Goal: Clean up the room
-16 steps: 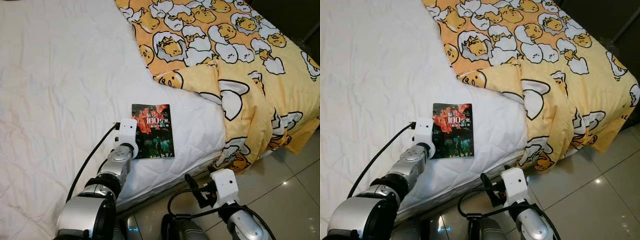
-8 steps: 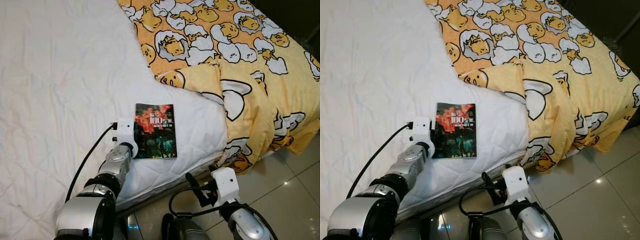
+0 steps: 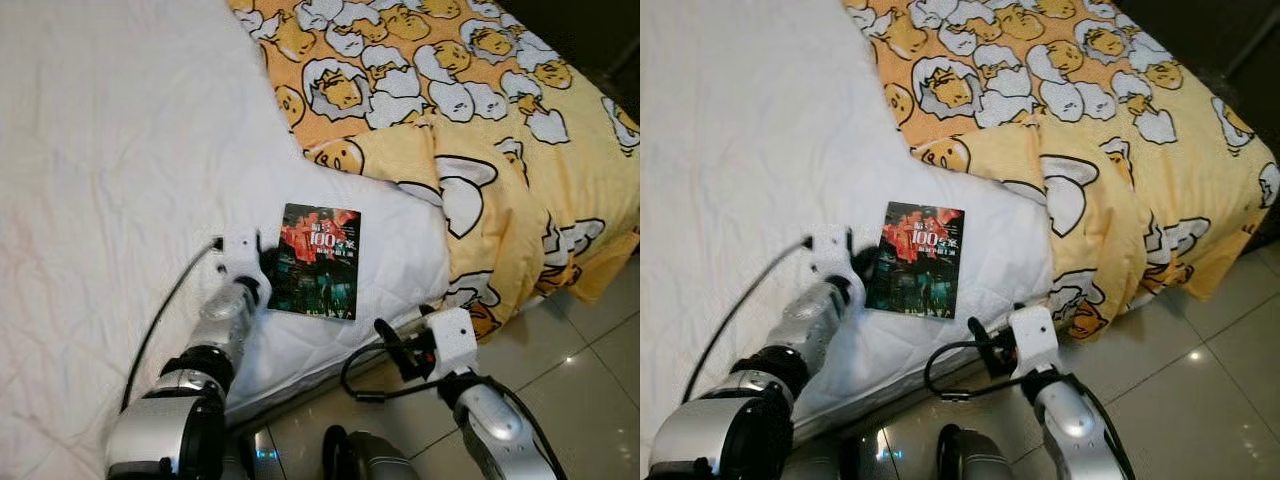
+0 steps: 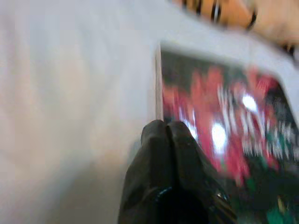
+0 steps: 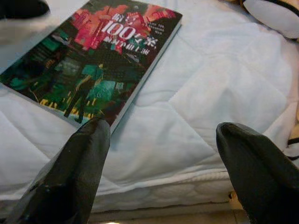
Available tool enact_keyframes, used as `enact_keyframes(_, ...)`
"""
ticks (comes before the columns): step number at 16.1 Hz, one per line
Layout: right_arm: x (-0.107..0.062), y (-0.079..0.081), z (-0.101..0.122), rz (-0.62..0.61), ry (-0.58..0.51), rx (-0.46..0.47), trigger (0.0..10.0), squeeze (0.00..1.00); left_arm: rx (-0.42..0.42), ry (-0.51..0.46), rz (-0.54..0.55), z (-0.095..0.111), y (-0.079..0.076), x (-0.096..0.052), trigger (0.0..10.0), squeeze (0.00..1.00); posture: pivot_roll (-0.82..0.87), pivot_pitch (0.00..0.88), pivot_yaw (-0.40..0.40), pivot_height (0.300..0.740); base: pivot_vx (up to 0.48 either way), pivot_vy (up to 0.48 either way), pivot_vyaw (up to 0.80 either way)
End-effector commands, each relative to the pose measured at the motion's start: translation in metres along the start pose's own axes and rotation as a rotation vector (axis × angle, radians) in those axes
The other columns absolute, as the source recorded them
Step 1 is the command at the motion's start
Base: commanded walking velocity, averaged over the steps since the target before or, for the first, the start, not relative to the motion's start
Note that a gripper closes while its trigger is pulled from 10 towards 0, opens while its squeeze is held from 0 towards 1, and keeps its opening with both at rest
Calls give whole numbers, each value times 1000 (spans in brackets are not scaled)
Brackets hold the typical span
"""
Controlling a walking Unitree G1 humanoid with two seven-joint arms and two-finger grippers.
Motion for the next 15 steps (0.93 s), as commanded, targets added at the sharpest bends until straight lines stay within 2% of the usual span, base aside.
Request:
enact_keyframes(1,-2,-5,-5,-23,10,8,10000,0,8,-33,8,5,4,-2,0,0,-63,78,-90,740,0,0,0)
enact_keyframes(2,3,-6,-1,-35,-6,11,10000,0,89,-93,-4,16,7,-4,0,0,-42,59,-83,740,0,0,0)
enact_keyframes(3,7,-7,2,-44,-18,19,10000,0,151,-104,-23,18,6,-6,0,0,-32,56,-81,740,0,0,0)
enact_keyframes(4,8,-8,3,-49,-23,27,10000,0,184,-86,-5,15,8,-6,9922,0,-28,62,-80,740,0,0,0)
enact_keyframes(5,9,-8,3,-53,-26,36,10000,0,224,-93,24,12,10,-8,10000,0,-33,66,-81,740,0,0,0)
enact_keyframes(6,8,-9,0,-64,-20,61,10000,0,319,-97,36,6,9,-10,10000,1000,-41,72,-82,740,0,0,0)
enact_keyframes(7,7,-10,-1,-68,-18,64,10000,0,359,-54,51,-5,8,-10,10000,1000,-43,74,-83,740,0,0,0)
enact_keyframes(9,4,-12,-2,-74,-18,58,10000,0,311,-33,-5,-19,-6,-11,10000,1000,-64,89,-85,740,0,0,0)
enact_keyframes(11,-2,-14,-5,-83,-11,54,10000,0,352,-99,-34,-15,-16,-11,10000,1000,-81,97,-89,740,0,0,0)
enact_keyframes(12,-6,-14,-7,-87,-3,51,10000,0,391,-119,-72,-16,-26,-10,10000,1000,-91,104,-91,740,0,0,0)
enact_keyframes(13,-8,-14,-8,-85,-1,51,10000,0,397,-96,-66,-21,-29,-9,10000,1000,-90,111,-96,740,0,0,0)
enact_keyframes(15,-7,-12,-6,-64,-10,59,10000,0,367,-32,-13,-29,-23,-8,10000,1000,-98,120,-96,740,0,0,0)
Point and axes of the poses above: a point about 5 cm out from each wrist's last joint towards the gripper, its own x axis pointing out of the wrist towards the gripper, its own z axis along the axis of the wrist's last joint, y = z × x, the point moved 2 cm from there along x, pointing out of the wrist towards the gripper, and after that the axes turned 15 degrees about -x, right-handed, at the moved point
